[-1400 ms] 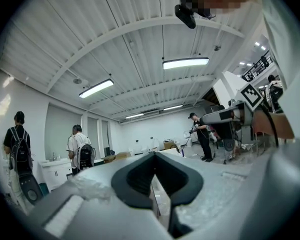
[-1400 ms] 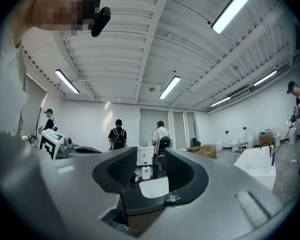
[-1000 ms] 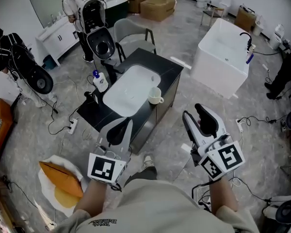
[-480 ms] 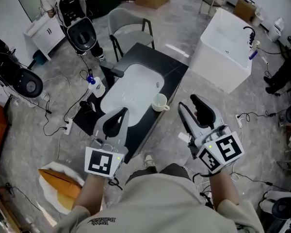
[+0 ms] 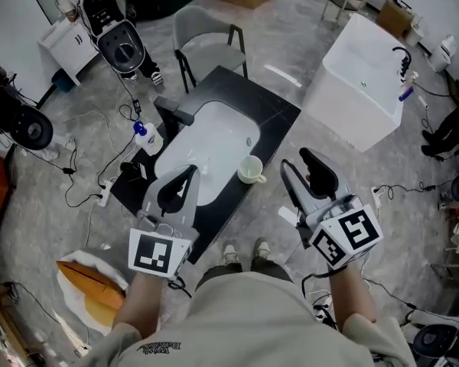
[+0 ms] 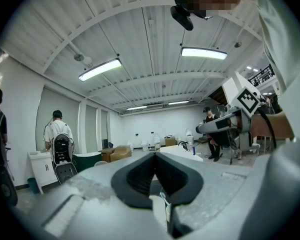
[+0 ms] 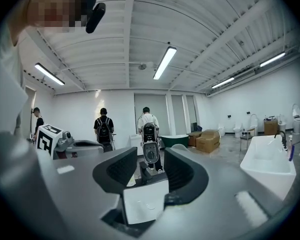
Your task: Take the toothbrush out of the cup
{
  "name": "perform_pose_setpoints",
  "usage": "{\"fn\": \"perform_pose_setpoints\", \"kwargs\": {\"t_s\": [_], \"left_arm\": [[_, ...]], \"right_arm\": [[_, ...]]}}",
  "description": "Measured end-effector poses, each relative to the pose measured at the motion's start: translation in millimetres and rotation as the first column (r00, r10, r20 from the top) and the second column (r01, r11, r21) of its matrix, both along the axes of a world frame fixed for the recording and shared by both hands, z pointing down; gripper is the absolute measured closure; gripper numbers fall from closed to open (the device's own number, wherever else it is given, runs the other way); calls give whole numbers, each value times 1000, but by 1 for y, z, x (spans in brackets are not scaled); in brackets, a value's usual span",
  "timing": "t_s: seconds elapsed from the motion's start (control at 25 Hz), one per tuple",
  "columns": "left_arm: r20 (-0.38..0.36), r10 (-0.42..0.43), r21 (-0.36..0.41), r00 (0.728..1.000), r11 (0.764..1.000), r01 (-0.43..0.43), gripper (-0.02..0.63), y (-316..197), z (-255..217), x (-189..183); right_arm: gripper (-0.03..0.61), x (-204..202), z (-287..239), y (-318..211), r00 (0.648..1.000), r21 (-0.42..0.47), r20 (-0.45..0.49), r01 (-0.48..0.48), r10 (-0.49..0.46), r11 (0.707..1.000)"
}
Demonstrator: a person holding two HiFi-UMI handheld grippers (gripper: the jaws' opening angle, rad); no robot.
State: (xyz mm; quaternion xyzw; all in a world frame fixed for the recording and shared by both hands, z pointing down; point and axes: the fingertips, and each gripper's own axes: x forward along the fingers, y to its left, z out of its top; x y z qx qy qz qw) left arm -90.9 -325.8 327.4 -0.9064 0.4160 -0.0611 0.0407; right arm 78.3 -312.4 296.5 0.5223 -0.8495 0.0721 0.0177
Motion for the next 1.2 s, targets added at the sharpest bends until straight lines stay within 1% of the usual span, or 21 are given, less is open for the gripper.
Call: {"fn": "perform_pose_setpoints", "kwargs": {"t_s": [0.12,0.28,0.36,0.48,0.64,0.76,0.88,1.04,1.2], "left_arm": [[-8,-31,-16,999,999,31,612,-11,4,4],[4,-55,-18,998,998,55,612,-31,11,12],[-4,-55,-43,998,998,54,612,-43,21,18],[-39,-45,-103,998,994,41,612,-60,44,27],[-24,-61,-146,998,988,57,612,-81,74,31],[-14,-36,-157,999,987,34,612,-88,93,40],[-5,-23,-198,1000,980,22,612,-94,117,48],[-5,-29,-268,1000,963,27,612,-103,152,51],[12,-39,-340,999,939,41,612,-109,191,50]], "right_arm": [[405,4,10,-16,1000,-22,15,17,-16,1000],[405,5,27,-43,998,-57,43,48,-46,997],[405,3,41,-60,997,-82,50,67,-63,994],[405,-2,68,-86,995,-127,41,97,-93,987],[405,-9,118,-115,993,-215,39,118,-112,970],[403,-11,161,-131,992,-298,49,125,-115,946],[403,-12,206,-142,992,-386,54,127,-115,914],[403,-16,258,-150,992,-483,55,127,-115,866],[403,-19,297,-153,991,-548,40,127,-125,827]]}}
